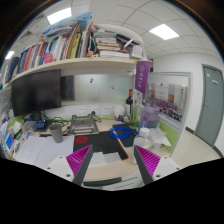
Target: Pour water
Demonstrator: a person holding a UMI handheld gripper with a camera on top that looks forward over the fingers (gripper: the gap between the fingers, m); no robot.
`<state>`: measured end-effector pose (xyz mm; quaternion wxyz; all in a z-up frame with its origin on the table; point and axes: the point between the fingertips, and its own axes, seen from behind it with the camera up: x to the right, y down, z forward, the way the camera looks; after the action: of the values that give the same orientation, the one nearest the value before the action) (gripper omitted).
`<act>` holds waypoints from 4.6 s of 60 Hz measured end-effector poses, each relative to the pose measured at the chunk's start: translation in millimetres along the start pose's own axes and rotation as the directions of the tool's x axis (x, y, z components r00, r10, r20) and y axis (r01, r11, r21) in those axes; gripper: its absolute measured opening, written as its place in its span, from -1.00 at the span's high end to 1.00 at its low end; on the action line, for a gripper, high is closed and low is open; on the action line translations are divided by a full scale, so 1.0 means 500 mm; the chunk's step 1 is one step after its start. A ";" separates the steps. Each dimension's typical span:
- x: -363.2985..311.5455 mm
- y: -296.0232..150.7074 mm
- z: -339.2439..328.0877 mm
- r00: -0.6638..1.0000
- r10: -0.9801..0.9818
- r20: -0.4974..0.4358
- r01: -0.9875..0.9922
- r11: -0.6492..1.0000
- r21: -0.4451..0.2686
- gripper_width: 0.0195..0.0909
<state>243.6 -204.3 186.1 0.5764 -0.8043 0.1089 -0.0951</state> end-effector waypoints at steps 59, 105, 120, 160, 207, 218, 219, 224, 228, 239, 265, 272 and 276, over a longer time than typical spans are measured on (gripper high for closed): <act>0.209 0.119 0.354 0.979 -0.082 0.185 0.064 0.993 0.104 0.35; -0.302 -0.143 0.492 0.392 -0.912 0.120 0.898 0.408 0.166 0.47; -0.437 -0.140 0.547 -0.124 -0.992 0.000 0.978 -0.122 0.169 0.47; -0.510 -0.159 0.602 -0.597 -0.794 -0.118 0.792 -0.606 0.075 0.46; -0.464 -0.053 0.603 0.850 -0.216 0.481 0.230 0.973 0.030 0.43; -0.461 -0.038 0.618 0.867 -0.176 0.466 0.161 0.984 0.073 0.43; -0.460 -0.036 0.620 0.868 -0.175 0.464 0.159 0.984 0.075 0.43; -0.457 -0.024 0.628 0.871 -0.180 0.457 0.152 0.983 0.098 0.43; -0.454 0.002 0.637 0.874 -0.174 0.454 0.152 0.985 0.084 0.43; -0.439 0.006 0.636 0.892 -0.138 0.431 0.101 0.989 0.107 0.30; -0.381 0.080 0.502 0.913 -0.176 0.369 0.187 0.982 0.004 -0.85; -0.365 0.073 0.396 0.932 -0.146 0.333 0.178 0.982 -0.067 -0.86; -0.353 0.043 0.341 0.949 -0.119 0.291 0.149 0.985 -0.084 -0.86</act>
<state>120.8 -6.0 106.8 0.5354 -0.8442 -0.0254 -0.0115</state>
